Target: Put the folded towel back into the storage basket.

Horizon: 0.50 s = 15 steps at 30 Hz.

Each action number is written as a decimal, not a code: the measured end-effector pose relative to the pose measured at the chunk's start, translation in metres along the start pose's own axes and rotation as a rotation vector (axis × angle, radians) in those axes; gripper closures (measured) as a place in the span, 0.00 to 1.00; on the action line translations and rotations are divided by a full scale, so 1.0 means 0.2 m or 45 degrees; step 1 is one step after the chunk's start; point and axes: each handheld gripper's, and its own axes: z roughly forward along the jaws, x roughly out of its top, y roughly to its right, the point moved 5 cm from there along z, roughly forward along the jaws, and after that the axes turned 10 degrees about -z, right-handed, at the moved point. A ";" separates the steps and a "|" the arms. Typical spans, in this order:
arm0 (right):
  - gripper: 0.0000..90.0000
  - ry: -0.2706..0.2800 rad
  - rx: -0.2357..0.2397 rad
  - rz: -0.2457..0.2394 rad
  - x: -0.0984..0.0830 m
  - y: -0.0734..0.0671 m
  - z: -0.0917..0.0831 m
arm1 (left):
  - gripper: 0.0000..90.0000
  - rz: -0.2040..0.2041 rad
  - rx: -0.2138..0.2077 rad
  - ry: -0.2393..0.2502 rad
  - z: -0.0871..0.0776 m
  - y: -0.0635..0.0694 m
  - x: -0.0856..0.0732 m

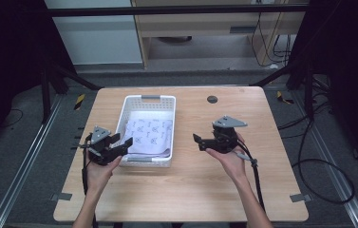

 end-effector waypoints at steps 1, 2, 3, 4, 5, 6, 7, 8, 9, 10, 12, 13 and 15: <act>0.14 -0.004 0.000 0.003 -0.03 0.01 -0.02 | 0.47 0.005 0.000 -0.001 -0.01 0.00 -0.01; 0.13 -0.006 -0.007 0.000 -0.05 0.03 -0.05 | 0.46 0.006 -0.003 0.001 -0.01 0.00 -0.01; 0.12 -0.014 -0.018 0.003 -0.09 0.05 -0.08 | 0.45 0.013 -0.005 0.001 -0.02 0.00 -0.02; 0.12 -0.017 -0.023 0.002 -0.11 0.06 -0.09 | 0.45 0.015 -0.006 0.004 -0.03 0.00 -0.03; 0.12 -0.021 -0.030 0.004 -0.13 0.08 -0.10 | 0.44 0.015 -0.006 0.004 -0.03 0.00 -0.03; 0.12 -0.029 -0.036 0.011 -0.16 0.09 -0.12 | 0.43 0.018 -0.012 0.009 -0.04 -0.01 -0.04; 0.12 -0.032 -0.040 0.019 -0.17 0.10 -0.13 | 0.43 0.017 -0.010 0.017 -0.05 -0.01 -0.04; 0.12 -0.033 -0.048 0.019 -0.20 0.12 -0.15 | 0.43 0.017 -0.007 0.018 -0.06 -0.02 -0.05; 0.12 -0.039 -0.054 0.023 -0.21 0.13 -0.16 | 0.43 0.014 -0.003 0.018 -0.07 -0.02 -0.05; 0.12 -0.048 -0.061 0.023 -0.24 0.14 -0.17 | 0.42 0.013 0.000 0.019 -0.07 -0.03 -0.06; 0.11 -0.073 -0.081 0.032 -0.29 0.16 -0.19 | 0.42 0.014 0.006 0.023 -0.08 -0.04 -0.08; 0.11 -0.083 -0.088 0.035 -0.31 0.18 -0.20 | 0.41 0.014 0.009 0.021 -0.09 -0.05 -0.09; 0.11 -0.099 -0.108 0.051 -0.36 0.20 -0.21 | 0.41 0.014 0.018 0.022 -0.10 -0.08 -0.10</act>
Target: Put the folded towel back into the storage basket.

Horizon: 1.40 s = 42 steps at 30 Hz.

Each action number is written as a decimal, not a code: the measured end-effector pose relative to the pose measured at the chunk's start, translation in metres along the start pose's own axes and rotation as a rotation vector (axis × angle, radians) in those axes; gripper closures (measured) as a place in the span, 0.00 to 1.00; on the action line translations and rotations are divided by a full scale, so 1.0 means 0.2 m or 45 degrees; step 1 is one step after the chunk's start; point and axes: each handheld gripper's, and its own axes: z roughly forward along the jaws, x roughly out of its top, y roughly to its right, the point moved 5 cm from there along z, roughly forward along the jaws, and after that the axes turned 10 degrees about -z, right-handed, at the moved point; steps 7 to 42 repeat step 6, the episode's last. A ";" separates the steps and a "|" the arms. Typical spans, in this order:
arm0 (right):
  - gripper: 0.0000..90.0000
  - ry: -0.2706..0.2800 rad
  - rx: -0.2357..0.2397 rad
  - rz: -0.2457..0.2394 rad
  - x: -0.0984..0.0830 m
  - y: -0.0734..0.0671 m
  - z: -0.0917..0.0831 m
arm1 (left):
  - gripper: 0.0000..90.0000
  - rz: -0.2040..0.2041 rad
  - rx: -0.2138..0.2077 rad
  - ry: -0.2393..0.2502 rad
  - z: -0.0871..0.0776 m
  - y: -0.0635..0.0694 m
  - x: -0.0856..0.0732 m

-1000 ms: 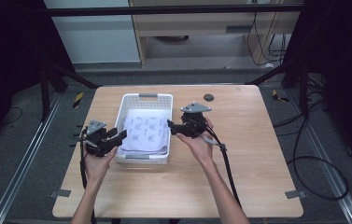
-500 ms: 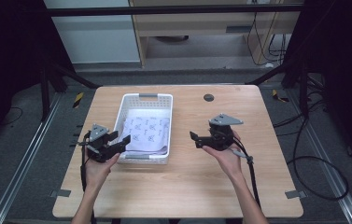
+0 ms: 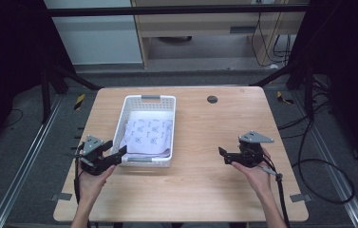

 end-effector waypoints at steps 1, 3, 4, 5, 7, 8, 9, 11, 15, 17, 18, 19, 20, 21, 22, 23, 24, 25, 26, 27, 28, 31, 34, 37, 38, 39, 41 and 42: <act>0.11 0.000 0.000 0.000 0.00 0.00 0.00 | 0.40 0.000 0.000 0.000 0.00 0.00 0.00; 0.11 -0.031 -0.041 0.015 -0.07 0.05 -0.02 | 0.40 -0.025 0.003 0.023 -0.04 -0.04 0.00; 0.11 -0.040 -0.057 0.016 -0.08 0.07 -0.02 | 0.40 -0.026 0.006 0.031 -0.05 -0.05 0.00; 0.11 -0.049 -0.071 0.016 -0.10 0.09 -0.03 | 0.40 -0.030 0.008 0.042 -0.06 -0.06 -0.01; 0.11 -0.053 -0.082 0.029 -0.12 0.10 -0.03 | 0.40 -0.030 0.008 0.042 -0.06 -0.06 -0.01; 0.11 -0.053 -0.082 0.029 -0.12 0.10 -0.03 | 0.40 -0.030 0.008 0.042 -0.06 -0.06 -0.01; 0.11 -0.053 -0.082 0.029 -0.12 0.10 -0.03 | 0.40 -0.030 0.008 0.042 -0.06 -0.06 -0.01; 0.11 -0.053 -0.082 0.029 -0.12 0.10 -0.03 | 0.40 -0.030 0.008 0.042 -0.06 -0.06 -0.01; 0.11 -0.053 -0.082 0.029 -0.12 0.10 -0.03 | 0.40 -0.030 0.008 0.042 -0.06 -0.06 -0.01; 0.11 -0.053 -0.082 0.029 -0.12 0.10 -0.03 | 0.40 -0.030 0.008 0.042 -0.06 -0.06 -0.01; 0.11 -0.053 -0.082 0.029 -0.12 0.10 -0.03 | 0.40 -0.030 0.008 0.042 -0.06 -0.06 -0.01; 0.11 -0.053 -0.082 0.029 -0.12 0.10 -0.03 | 0.40 -0.030 0.008 0.042 -0.06 -0.06 -0.01; 0.11 -0.053 -0.082 0.029 -0.12 0.10 -0.03 | 0.40 -0.030 0.008 0.042 -0.06 -0.06 -0.01; 0.11 -0.053 -0.082 0.029 -0.12 0.10 -0.03 | 0.40 -0.030 0.008 0.042 -0.06 -0.06 -0.01; 0.11 -0.053 -0.082 0.029 -0.12 0.10 -0.03 | 0.40 -0.030 0.008 0.042 -0.06 -0.06 -0.01; 0.11 -0.053 -0.082 0.029 -0.12 0.10 -0.03 | 0.40 -0.030 0.008 0.042 -0.06 -0.06 -0.01; 0.11 -0.053 -0.082 0.029 -0.12 0.10 -0.03 | 0.40 -0.030 0.008 0.042 -0.06 -0.06 -0.01; 0.11 -0.053 -0.082 0.029 -0.12 0.10 -0.03 | 0.40 -0.030 0.008 0.042 -0.06 -0.06 -0.01; 0.11 -0.053 -0.082 0.029 -0.12 0.10 -0.03 | 0.40 -0.030 0.008 0.042 -0.06 -0.06 -0.01; 0.11 -0.053 -0.082 0.029 -0.12 0.10 -0.03 | 0.40 -0.030 0.008 0.042 -0.06 -0.06 -0.01; 0.11 -0.053 -0.082 0.029 -0.12 0.10 -0.03 | 0.40 -0.030 0.008 0.042 -0.06 -0.06 -0.01; 0.11 -0.053 -0.082 0.029 -0.12 0.10 -0.03 | 0.40 -0.030 0.008 0.042 -0.06 -0.06 -0.01; 0.11 -0.053 -0.082 0.029 -0.12 0.10 -0.03 | 0.40 -0.030 0.008 0.042 -0.06 -0.06 -0.01; 0.11 -0.053 -0.082 0.029 -0.12 0.10 -0.03 | 0.40 -0.030 0.008 0.042 -0.06 -0.06 -0.01; 0.11 -0.053 -0.082 0.029 -0.12 0.10 -0.03 | 0.40 -0.030 0.008 0.042 -0.06 -0.06 -0.01; 0.11 -0.053 -0.082 0.029 -0.12 0.10 -0.03 | 0.40 -0.030 0.008 0.042 -0.06 -0.06 -0.01; 0.11 -0.053 -0.082 0.029 -0.12 0.10 -0.03 | 0.40 -0.030 0.008 0.042 -0.06 -0.06 -0.01; 0.11 -0.053 -0.082 0.029 -0.12 0.10 -0.03 | 0.40 -0.030 0.008 0.042 -0.06 -0.06 -0.01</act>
